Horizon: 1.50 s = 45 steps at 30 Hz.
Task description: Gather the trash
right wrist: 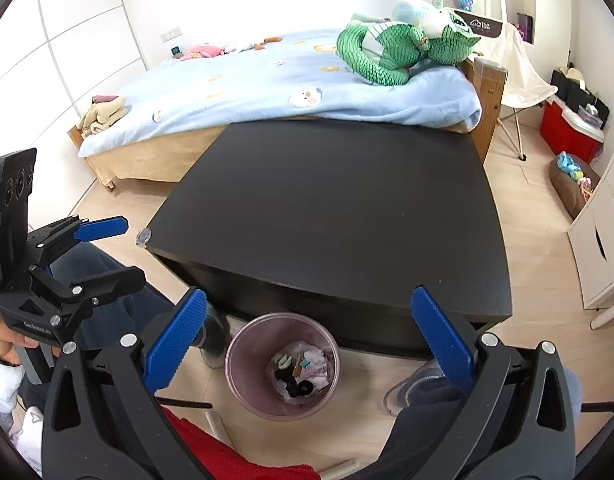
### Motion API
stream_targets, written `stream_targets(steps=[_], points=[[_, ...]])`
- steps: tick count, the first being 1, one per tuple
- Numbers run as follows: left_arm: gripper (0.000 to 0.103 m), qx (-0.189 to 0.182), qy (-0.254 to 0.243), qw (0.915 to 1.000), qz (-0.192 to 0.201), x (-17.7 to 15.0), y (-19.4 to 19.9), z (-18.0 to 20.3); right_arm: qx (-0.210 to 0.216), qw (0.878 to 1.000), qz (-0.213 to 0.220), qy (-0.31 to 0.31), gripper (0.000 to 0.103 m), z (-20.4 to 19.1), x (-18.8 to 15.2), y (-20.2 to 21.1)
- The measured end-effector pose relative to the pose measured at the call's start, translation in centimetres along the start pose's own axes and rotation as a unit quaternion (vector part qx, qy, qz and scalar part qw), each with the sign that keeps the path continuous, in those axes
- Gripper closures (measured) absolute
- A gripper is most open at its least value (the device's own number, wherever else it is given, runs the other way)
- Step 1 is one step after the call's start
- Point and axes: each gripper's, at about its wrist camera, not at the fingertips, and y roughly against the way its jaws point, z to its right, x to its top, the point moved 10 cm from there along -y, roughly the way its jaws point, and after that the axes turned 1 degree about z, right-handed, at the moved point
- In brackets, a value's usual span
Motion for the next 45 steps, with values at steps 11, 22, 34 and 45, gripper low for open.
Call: stream_targets(steps=[11, 22, 34, 45], points=[[0.007, 0.034, -0.001, 0.9991, 0.025, 3.2, 0.4, -2.4, -0.019, 0.999, 0.034, 0.011, 0.003, 0.3, 4.5, 0.6], [0.006, -0.009, 0.026, 0.9983, 0.05, 6.4, 0.4, -2.7, -0.005, 0.998, 0.049, 0.027, 0.003, -0.1, 7.9, 0.0], [0.006, 0.007, 0.021, 0.9986, 0.048, 6.3, 0.1, -3.0, 0.007, 0.999, 0.036, 0.023, 0.003, 0.2, 7.5, -1.1], [0.006, 0.008, 0.02, 0.9994, 0.026, 5.3, -0.5, -3.0, 0.002, 0.999, 0.032, 0.027, 0.003, 0.1, 7.2, -1.3]])
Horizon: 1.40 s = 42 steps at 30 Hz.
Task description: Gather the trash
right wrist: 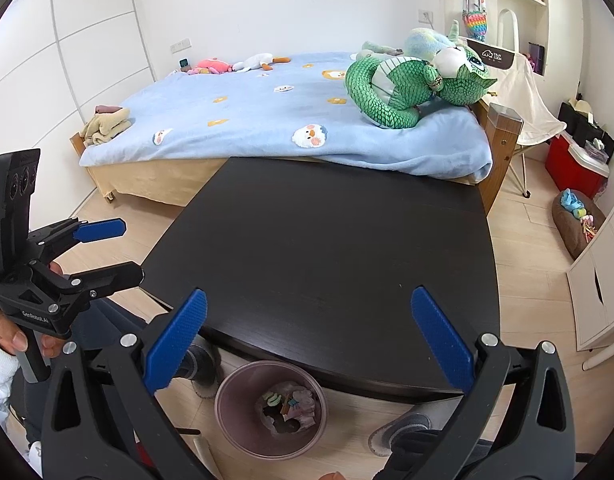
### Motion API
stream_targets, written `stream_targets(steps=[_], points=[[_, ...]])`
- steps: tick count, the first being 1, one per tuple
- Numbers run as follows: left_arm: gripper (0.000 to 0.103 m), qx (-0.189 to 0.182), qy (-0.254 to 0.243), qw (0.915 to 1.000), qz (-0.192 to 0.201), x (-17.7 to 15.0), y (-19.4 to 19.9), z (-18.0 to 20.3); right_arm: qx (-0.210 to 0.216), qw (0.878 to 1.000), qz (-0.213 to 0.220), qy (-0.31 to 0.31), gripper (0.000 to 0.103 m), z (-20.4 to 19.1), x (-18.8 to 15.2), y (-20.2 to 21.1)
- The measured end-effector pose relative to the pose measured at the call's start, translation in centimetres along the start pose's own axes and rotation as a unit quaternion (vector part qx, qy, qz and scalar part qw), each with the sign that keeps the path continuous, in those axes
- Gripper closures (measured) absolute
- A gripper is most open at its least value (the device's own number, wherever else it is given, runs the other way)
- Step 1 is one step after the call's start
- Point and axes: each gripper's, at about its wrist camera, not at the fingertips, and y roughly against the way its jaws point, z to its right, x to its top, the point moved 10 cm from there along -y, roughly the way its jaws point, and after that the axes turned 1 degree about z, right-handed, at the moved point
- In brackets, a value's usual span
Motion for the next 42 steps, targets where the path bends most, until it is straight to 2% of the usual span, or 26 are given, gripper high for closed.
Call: stream_targets(steps=[42], points=[[0.006, -0.001, -0.004, 1.0, -0.004, -0.21, -0.12, 0.47, -0.002, 1.0, -0.001, 0.002, 0.003, 0.03, 0.06, -0.05]])
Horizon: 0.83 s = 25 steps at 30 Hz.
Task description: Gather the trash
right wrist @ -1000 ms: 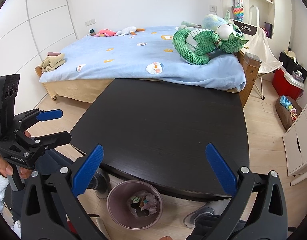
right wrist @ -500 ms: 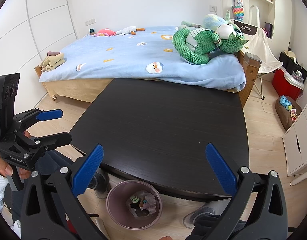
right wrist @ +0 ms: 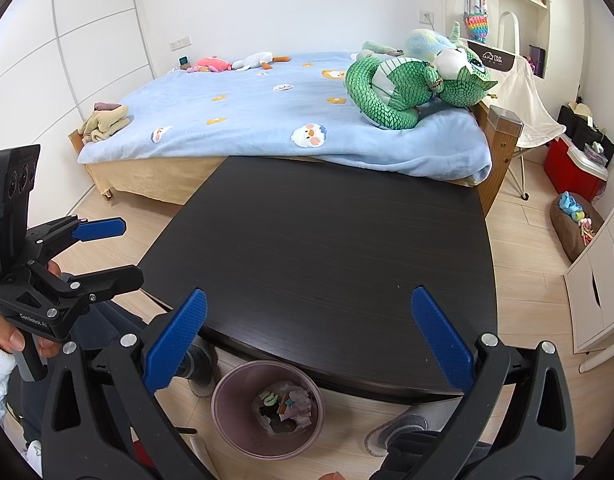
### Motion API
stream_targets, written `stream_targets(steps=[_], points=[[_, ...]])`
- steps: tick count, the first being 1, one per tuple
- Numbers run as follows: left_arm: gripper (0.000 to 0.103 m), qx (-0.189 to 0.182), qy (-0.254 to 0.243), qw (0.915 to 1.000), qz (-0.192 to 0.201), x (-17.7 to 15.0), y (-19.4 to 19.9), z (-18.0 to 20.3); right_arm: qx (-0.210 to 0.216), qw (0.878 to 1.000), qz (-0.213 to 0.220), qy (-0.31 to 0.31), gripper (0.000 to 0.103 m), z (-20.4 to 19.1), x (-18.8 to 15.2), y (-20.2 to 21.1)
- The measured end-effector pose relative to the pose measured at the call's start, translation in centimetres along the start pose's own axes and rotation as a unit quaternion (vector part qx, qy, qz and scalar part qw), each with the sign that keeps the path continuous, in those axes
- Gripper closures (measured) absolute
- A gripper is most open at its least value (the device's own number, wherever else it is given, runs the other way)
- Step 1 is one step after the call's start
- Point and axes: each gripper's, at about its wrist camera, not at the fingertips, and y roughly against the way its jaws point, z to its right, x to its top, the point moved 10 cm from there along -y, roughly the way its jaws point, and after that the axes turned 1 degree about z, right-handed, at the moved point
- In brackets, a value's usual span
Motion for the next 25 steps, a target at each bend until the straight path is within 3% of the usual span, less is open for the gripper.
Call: stream_targets(steps=[25], points=[[0.006, 0.012, -0.013, 0.9998, -0.005, 0.06, -0.24, 0.34, 0.0, 1.0, -0.003, 0.002, 0.003, 0.26, -0.12, -0.25]])
